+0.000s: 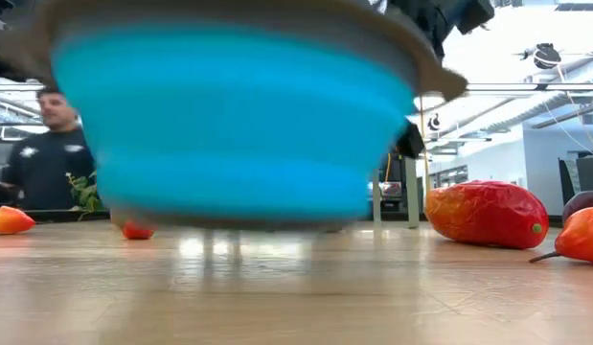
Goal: Pick & Place Fruit
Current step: Put the colander on the shelf
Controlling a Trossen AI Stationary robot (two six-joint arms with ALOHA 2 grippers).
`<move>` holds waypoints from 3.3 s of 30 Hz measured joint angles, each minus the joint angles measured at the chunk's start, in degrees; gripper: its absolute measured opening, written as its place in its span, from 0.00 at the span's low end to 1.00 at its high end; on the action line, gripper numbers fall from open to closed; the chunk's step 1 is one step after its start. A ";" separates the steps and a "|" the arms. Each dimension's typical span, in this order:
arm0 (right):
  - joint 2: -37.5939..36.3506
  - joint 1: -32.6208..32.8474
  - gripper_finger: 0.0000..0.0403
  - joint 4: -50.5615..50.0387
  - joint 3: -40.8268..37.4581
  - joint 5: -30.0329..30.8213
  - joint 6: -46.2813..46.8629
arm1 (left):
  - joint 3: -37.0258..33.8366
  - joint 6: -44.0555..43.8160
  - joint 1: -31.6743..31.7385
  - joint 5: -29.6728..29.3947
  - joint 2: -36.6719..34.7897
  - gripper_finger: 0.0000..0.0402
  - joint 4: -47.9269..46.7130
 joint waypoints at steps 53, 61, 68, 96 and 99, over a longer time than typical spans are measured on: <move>-27.70 -14.95 0.01 -19.10 7.82 -11.92 -9.01 | 0.00 -0.76 -0.02 0.09 0.00 0.05 0.02; -29.66 -19.09 0.01 -19.53 7.82 -12.45 -12.68 | 0.00 -1.51 -0.01 0.09 0.01 0.05 0.01; -29.61 -20.85 0.01 -19.59 7.82 -14.15 -13.53 | 0.00 -1.51 0.00 0.09 0.00 0.05 0.02; -27.98 -41.16 0.01 -11.89 8.62 -10.68 -22.37 | 0.00 -3.17 0.00 0.07 0.00 0.05 0.02; -27.06 -42.10 0.01 -13.13 11.31 -10.66 -23.98 | 0.00 -3.19 -0.01 0.07 0.00 0.05 0.01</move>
